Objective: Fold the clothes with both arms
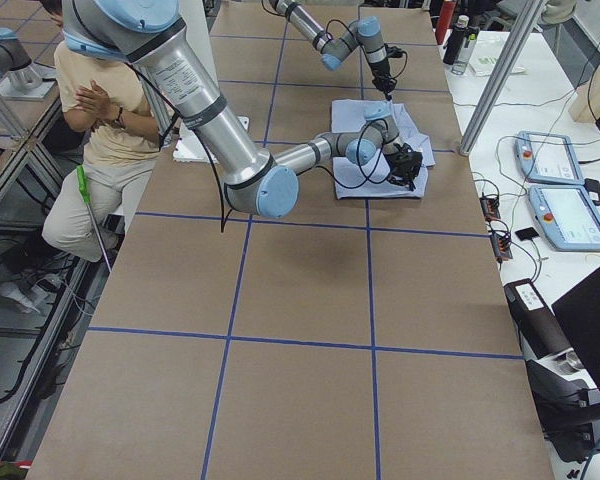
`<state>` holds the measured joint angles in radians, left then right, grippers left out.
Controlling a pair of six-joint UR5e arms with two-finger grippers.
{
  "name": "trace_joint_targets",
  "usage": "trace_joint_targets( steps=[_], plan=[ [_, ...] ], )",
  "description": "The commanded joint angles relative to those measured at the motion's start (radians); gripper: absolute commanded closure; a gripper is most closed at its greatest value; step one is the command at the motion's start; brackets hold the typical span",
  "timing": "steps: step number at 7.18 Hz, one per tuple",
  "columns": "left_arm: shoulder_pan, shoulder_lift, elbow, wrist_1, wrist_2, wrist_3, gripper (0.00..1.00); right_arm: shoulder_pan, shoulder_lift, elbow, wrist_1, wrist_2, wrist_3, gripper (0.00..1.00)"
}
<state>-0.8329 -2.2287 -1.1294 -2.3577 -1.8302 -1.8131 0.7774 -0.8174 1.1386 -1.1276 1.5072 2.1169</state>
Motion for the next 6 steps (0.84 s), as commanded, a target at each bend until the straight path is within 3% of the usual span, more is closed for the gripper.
trace_joint_targets(
  steps=[1, 5, 6],
  plan=[
    [0.000, 0.003, 0.005, 0.000, 0.000, 0.018, 0.65, -0.001, 0.010, -0.011, 0.000, -0.004, 0.000, 0.78],
    [-0.008, 0.038, -0.004, -0.087, -0.001, 0.037, 0.47, 0.028, 0.023, 0.003, -0.001, -0.004, 0.008, 0.27],
    [-0.012, 0.040, -0.012, -0.107, -0.003, 0.037, 0.46, 0.029, -0.008, 0.073, -0.011, 0.005, 0.011, 0.17]
  ],
)
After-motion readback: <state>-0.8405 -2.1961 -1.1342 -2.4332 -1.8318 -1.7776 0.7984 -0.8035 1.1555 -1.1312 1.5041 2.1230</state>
